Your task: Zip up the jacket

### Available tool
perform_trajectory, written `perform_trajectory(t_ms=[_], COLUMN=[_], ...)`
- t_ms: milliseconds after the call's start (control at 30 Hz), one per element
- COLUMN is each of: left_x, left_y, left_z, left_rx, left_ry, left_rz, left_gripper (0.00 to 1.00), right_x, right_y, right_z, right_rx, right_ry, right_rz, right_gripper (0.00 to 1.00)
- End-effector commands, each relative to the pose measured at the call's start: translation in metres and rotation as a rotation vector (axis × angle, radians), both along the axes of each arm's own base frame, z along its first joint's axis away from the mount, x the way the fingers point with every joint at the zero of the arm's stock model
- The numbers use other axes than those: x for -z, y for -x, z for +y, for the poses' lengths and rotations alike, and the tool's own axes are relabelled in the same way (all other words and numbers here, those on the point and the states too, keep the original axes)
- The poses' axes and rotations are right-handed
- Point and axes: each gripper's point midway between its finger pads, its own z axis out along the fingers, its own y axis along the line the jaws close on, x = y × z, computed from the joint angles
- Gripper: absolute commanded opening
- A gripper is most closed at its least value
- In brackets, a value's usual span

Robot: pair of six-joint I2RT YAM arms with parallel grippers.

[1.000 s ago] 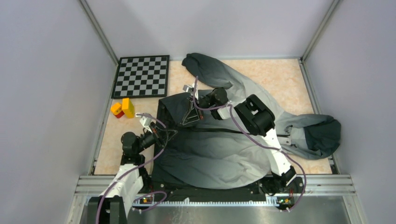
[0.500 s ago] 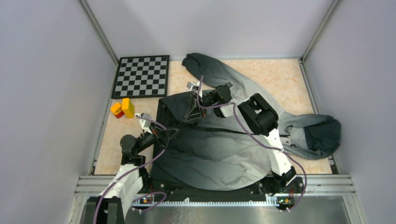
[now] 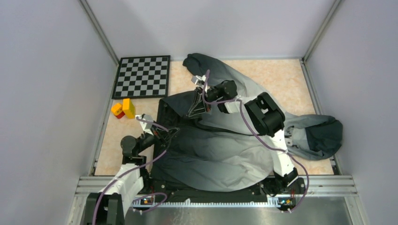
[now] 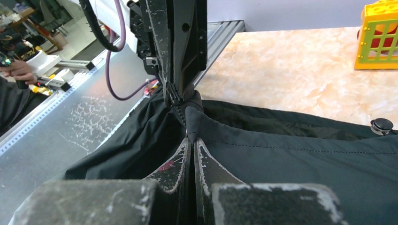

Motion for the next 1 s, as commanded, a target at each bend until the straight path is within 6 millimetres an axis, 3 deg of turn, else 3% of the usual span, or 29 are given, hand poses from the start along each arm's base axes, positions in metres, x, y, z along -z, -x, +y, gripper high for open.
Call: perform_trajectory(t_ms=[0, 233, 400, 600, 967], left_x=[0.028, 0.028, 0.029, 0.028, 0.024], left_y=[0.024, 0.033, 0.04, 0.044, 0.052], left_z=[-0.003, -0.008, -0.011, -0.012, -0.015], left_rx=[0.044, 0.103, 0.137, 0.151, 0.18], left_ry=[-0.007, 0.002, 0.011, 0.024, 0.038], left_rz=[-0.002, 0.023, 0.053, 0.064, 0.048], left_gripper=[0.0, 0.0, 0.0, 0.0, 0.0], right_x=[-0.036, -0.041, -0.049, -0.046, -0.057], right_y=[0.018, 0.038, 0.037, 0.042, 0.061], right_z=[-0.011, -0.002, -0.001, -0.005, -0.015], right_rx=[-0.047, -0.07, -0.048, -0.056, -0.074], right_ry=[-0.145, -0.211, -0.245, -0.245, -0.27], right_rz=[-0.281, -0.334, -0.351, -0.366, -0.41], right_gripper=[0.0, 0.0, 0.0, 0.0, 0.0])
